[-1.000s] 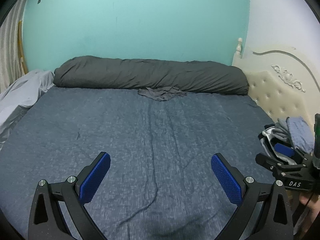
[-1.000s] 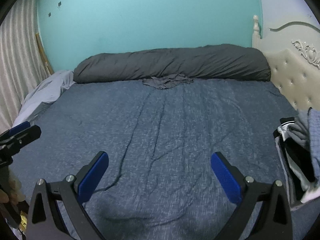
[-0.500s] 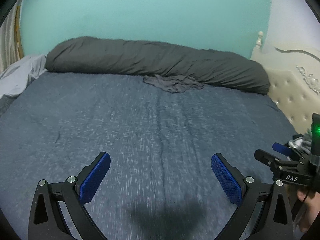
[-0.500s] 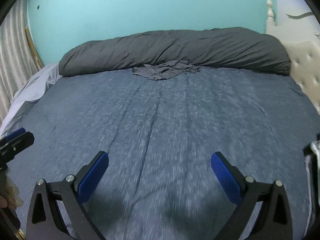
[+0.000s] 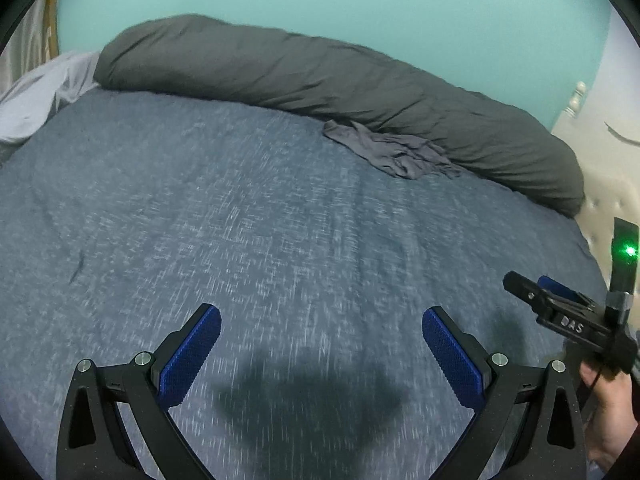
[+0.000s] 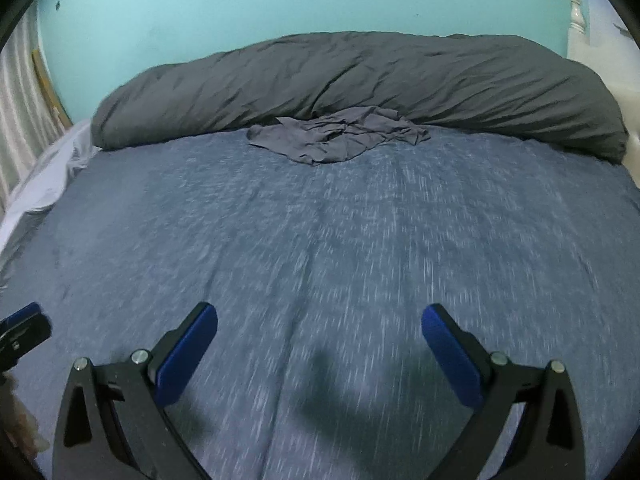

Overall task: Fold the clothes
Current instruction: 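Move both tools toward the grey garment by the pillow, then grasp the grey garment with the right gripper and pull it onto the bed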

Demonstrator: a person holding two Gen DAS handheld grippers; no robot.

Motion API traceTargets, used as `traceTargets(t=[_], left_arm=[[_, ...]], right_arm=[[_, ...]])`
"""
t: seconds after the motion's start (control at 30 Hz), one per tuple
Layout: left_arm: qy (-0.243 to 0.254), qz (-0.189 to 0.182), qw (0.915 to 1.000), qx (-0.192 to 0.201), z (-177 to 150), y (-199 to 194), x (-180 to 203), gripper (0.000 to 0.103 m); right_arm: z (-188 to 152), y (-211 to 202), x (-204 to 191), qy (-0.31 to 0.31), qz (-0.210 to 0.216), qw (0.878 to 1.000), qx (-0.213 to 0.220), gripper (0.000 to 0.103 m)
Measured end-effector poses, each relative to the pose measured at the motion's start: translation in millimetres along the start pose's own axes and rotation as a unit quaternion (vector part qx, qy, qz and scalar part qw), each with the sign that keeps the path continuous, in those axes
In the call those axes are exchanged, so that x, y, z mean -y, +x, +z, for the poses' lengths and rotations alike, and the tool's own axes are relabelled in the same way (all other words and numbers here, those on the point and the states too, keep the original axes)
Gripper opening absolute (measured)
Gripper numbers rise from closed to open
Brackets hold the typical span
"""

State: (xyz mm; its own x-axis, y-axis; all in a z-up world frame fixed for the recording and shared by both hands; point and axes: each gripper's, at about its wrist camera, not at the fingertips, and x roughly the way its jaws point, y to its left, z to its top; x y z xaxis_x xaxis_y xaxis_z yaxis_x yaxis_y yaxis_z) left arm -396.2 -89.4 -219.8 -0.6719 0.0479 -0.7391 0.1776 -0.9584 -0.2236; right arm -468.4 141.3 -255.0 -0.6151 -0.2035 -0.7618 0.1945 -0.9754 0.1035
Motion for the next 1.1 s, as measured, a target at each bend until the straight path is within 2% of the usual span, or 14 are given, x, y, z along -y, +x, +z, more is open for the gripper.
traceTargets(t=[0.13, 0.4, 0.47, 0.73, 0.93, 1.0, 1.1], left_arm=[[-0.011, 0.001, 0.9998, -0.015, 16.3, 29.5, -10.2, 0.103], [-0.033, 0.007, 0.9988, -0.037, 36.5, 76.6, -32.6, 0.103], [-0.036, 0.011, 0.9984, -0.041, 40.3, 88.0, -38.3, 0.103], [-0.048, 0.014, 0.9972, -0.055, 44.1, 117.3, -59.9, 0.103], [-0.050, 0.013, 0.9971, -0.055, 42.1, 123.2, -73.8, 0.103], [-0.049, 0.012, 0.9974, -0.052, 40.6, 121.7, -76.6, 0.103], [-0.043, 0.008, 0.9978, -0.050, 37.6, 119.7, -77.8, 0.103]], right_arm=[[31.0, 42.6, -1.6, -0.010, -0.002, 1.000, -0.008, 0.103], [82.1, 128.3, 18.3, 0.010, -0.029, 0.999, -0.026, 0.103], [94.6, 147.7, 19.2, 0.000, -0.035, 0.999, -0.005, 0.103], [131.5, 210.1, 4.8, -0.045, -0.057, 0.997, -0.015, 0.102], [151.3, 246.4, -2.8, -0.056, -0.064, 0.996, -0.021, 0.086], [153.1, 256.7, -2.4, -0.052, -0.067, 0.996, -0.030, 0.073], [154.3, 262.4, -1.8, -0.054, -0.058, 0.996, -0.032, 0.047]])
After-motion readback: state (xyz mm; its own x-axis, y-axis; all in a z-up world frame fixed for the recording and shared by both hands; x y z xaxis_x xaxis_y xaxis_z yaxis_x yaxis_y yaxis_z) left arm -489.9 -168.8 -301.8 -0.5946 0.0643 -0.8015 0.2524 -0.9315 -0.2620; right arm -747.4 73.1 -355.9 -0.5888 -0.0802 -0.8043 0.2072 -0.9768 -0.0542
